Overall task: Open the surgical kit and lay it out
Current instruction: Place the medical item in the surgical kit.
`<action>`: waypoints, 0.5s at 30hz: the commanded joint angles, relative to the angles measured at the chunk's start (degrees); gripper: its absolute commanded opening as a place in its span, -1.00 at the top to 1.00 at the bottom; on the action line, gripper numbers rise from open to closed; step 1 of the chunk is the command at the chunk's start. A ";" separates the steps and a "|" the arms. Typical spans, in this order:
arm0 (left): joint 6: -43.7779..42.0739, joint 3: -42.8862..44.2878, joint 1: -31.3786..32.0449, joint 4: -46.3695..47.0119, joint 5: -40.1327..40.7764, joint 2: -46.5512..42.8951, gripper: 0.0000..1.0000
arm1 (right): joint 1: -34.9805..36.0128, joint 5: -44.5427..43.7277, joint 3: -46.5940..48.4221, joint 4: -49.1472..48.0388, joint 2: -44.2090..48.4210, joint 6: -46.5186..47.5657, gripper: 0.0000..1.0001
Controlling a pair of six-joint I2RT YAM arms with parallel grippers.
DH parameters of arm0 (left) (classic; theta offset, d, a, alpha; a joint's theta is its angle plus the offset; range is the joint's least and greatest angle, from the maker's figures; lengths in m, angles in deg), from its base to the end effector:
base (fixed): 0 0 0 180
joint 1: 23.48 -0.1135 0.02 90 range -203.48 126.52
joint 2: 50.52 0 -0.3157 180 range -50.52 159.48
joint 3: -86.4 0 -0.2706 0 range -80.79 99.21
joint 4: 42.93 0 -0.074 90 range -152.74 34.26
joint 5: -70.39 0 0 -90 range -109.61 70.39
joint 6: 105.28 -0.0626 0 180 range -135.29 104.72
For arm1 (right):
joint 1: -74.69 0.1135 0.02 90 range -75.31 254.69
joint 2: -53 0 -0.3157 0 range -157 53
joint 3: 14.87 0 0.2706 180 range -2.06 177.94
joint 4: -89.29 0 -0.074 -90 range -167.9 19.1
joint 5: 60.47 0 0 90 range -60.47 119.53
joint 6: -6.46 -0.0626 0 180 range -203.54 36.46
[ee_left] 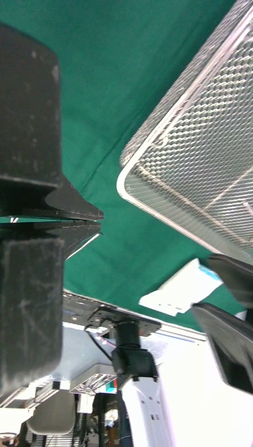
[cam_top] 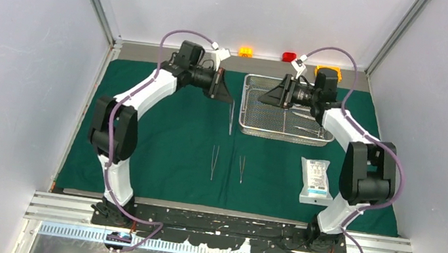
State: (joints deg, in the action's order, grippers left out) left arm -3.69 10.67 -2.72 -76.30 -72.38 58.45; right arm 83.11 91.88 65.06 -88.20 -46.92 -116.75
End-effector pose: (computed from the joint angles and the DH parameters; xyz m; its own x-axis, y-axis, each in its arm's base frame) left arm 0.4315 -0.2169 0.3209 -0.7257 0.1451 -0.6726 0.6684 0.3805 -0.6391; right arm 0.4112 0.1169 0.2925 -0.7973 0.1389 -0.5873 -0.5268 0.3145 0.7896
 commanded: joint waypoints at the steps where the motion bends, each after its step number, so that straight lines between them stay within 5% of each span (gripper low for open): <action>1: -4.53 -6.90 1.46 -4.53 -0.41 -6.77 1.00 | -1.24 -2.65 2.13 16.38 7.50 16.90 0.01; 15: 1.08 -22.99 8.41 0.78 11.40 -4.95 1.00 | -2.46 -10.86 1.59 29.44 15.15 30.89 0.05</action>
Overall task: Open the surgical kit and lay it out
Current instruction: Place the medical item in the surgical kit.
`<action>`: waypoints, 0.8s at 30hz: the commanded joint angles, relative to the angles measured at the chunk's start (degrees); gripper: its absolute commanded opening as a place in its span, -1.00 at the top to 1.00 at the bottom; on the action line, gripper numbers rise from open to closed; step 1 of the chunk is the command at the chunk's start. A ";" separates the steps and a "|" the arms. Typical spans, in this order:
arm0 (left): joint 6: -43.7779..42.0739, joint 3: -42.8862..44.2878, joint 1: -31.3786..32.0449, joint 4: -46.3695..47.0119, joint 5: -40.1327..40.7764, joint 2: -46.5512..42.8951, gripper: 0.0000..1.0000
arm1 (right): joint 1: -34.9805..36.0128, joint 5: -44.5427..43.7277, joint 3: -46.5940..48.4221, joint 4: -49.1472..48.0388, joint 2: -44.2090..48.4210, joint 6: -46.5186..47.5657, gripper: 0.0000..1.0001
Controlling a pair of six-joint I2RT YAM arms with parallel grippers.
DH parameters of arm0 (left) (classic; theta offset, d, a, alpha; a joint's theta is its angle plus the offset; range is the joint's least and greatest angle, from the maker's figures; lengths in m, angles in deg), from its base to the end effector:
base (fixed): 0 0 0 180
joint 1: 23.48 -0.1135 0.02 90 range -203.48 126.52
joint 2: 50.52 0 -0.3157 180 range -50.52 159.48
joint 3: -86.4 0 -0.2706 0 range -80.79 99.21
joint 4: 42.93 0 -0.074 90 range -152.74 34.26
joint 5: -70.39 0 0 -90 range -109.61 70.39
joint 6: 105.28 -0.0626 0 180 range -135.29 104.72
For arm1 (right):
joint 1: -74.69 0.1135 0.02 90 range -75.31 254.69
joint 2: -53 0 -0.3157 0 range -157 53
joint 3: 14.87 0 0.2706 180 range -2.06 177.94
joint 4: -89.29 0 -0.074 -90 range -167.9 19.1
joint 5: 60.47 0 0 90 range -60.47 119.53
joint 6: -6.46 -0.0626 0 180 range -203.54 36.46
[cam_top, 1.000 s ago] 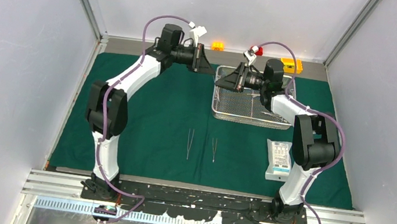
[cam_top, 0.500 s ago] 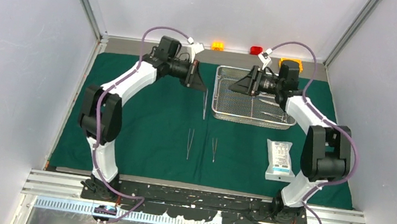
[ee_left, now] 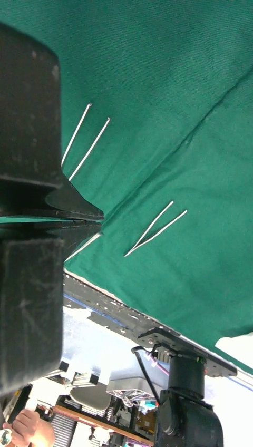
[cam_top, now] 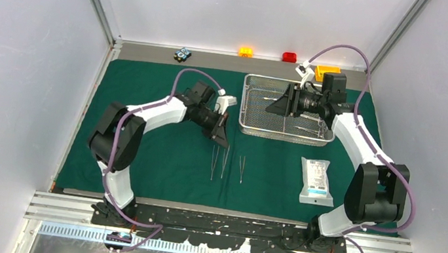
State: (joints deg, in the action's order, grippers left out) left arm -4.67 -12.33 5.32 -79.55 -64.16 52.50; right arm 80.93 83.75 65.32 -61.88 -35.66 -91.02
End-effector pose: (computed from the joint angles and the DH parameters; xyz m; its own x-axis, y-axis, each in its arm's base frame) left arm 0.3335 -0.2334 0.2198 -0.8560 0.3208 -0.4055 0.5170 0.5151 -0.6837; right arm 0.3605 0.0905 0.3222 -0.6891 0.0012 -0.7247 -0.6206 0.5153 0.5910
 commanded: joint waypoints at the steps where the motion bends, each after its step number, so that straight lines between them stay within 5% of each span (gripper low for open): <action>1: 2.38 0.09 0.38 4.35 3.50 1.58 1.00 | -0.43 -3.11 0.80 3.16 4.28 5.53 0.05; 24: -1.90 1.29 0.51 2.07 6.67 6.11 1.00 | -1.44 -3.34 -1.37 2.63 4.23 6.60 0.07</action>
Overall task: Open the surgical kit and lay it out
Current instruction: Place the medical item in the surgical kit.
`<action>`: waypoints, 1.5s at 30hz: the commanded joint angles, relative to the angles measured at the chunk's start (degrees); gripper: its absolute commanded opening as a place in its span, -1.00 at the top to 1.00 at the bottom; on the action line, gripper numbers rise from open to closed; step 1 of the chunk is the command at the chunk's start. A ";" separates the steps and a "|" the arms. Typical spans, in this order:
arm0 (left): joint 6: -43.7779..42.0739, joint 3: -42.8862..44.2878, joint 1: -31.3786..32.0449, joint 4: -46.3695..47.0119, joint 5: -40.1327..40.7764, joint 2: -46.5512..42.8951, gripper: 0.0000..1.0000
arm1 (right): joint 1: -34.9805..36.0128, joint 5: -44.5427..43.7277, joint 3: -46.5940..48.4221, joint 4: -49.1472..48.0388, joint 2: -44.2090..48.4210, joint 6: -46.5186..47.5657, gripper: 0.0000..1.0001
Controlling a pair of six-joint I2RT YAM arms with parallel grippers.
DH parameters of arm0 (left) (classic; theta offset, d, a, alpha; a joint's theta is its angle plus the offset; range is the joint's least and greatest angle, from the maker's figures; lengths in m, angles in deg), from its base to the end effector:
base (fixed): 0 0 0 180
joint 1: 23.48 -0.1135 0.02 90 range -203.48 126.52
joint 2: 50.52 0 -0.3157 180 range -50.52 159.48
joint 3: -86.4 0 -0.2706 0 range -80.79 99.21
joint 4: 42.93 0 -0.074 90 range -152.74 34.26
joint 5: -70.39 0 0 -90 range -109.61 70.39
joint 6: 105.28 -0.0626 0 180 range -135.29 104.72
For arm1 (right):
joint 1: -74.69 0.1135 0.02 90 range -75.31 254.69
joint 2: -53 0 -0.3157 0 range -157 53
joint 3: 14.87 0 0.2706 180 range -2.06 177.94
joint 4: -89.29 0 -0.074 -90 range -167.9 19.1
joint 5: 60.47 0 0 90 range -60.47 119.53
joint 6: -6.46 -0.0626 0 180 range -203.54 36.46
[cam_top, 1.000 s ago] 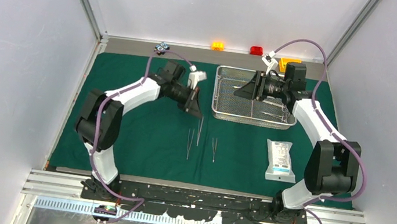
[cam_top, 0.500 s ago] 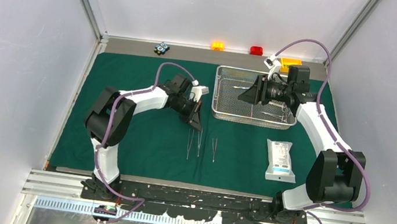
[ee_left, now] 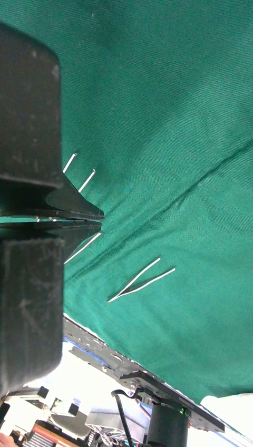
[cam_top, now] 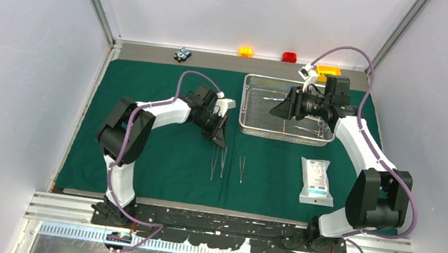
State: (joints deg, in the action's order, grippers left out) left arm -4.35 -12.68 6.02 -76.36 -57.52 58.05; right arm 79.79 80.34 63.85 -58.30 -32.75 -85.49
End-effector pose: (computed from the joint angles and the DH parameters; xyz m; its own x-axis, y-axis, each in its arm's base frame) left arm 0.3465 -0.2402 0.1792 -0.8707 0.3207 -0.3728 0.4909 0.6123 -0.6197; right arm 0.3472 0.0797 0.3231 -0.6546 -0.0368 -0.7551 -0.6305 0.5778 0.5184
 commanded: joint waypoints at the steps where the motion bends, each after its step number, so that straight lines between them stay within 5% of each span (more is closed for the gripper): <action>1: -2.19 1.66 -0.15 -1.10 -0.03 0.72 1.00 | -0.37 0.08 0.10 -0.94 1.30 1.03 0.08; 16: -1.28 3.09 0.03 -1.11 -0.28 2.68 1.00 | -0.55 -0.01 -0.26 -1.12 1.23 0.92 0.08; 37: -2.72 4.95 0.83 -3.47 0.24 4.13 0.72 | -0.65 0.08 -0.24 -1.14 0.59 1.05 0.09; 45: -3.44 5.38 0.91 -4.06 -0.10 4.06 0.85 | -0.71 0.08 -0.34 -1.21 0.46 1.05 0.10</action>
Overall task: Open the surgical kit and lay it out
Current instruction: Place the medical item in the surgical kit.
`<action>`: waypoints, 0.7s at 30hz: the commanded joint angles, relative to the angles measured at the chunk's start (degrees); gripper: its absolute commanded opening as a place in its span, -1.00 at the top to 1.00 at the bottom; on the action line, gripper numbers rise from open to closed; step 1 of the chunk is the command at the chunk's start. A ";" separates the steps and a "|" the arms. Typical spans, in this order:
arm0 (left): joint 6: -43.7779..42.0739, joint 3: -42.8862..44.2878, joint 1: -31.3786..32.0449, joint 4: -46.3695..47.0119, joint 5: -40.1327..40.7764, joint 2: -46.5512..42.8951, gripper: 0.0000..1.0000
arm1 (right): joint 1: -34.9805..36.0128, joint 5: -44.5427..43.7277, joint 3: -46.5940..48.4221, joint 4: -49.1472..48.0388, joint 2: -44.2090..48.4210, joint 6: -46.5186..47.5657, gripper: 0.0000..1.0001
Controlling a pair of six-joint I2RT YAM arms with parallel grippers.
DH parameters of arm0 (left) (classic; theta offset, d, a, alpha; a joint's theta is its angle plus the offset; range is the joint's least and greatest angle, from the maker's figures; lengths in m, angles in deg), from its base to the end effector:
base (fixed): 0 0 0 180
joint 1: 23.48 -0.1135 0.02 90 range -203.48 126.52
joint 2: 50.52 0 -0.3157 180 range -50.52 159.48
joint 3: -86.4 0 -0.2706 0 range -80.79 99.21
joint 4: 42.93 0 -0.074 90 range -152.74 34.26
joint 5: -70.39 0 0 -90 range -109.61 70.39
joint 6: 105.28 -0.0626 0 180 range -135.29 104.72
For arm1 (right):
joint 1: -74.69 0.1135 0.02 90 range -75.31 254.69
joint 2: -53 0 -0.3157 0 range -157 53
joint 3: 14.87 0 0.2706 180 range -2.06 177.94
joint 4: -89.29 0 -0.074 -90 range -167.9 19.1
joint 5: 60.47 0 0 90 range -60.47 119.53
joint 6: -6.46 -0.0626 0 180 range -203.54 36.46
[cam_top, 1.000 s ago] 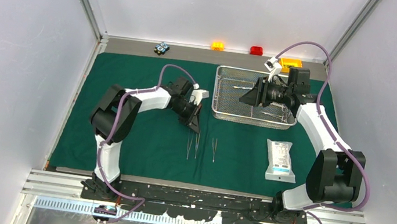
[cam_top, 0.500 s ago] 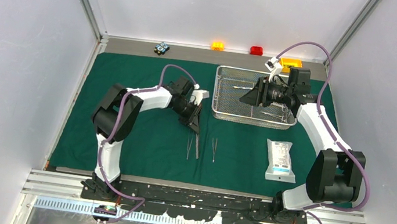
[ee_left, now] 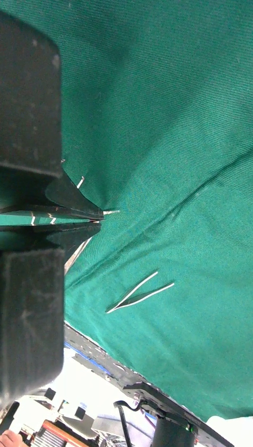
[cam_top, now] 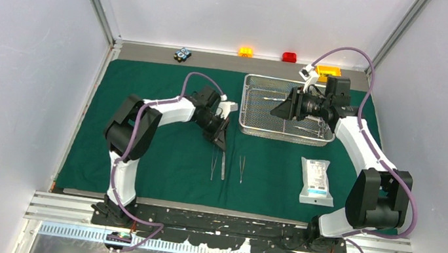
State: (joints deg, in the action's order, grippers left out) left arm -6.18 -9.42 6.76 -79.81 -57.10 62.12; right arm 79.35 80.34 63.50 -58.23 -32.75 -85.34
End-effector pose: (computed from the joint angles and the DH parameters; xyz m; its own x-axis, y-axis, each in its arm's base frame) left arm 0.3532 -0.2500 0.1635 -0.8731 0.3637 -0.3245 0.4870 0.6230 -0.6121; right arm 0.3470 0.0770 0.3208 -0.6587 -0.0338 -0.7516 -0.6239 0.5828 0.5206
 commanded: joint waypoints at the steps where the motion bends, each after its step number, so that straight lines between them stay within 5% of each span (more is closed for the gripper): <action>1: -1.71 2.15 0.16 -0.70 -0.51 -0.01 0.87 | -0.25 0.08 0.01 -1.23 0.50 0.87 0.10; 11: -2.33 3.51 0.17 -1.48 -2.13 0.14 1.00 | -0.31 0.08 -0.08 -1.29 0.59 0.79 0.10; 21: -3.78 0.18 0.12 3.05 -14.42 -5.89 1.00 | -0.24 1.83 -1.16 -1.98 1.23 1.20 0.10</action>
State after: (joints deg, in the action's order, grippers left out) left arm -7.95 -8.15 6.79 -79.97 -64.75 62.05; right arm 79.31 80.40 62.91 -58.19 -32.75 -85.30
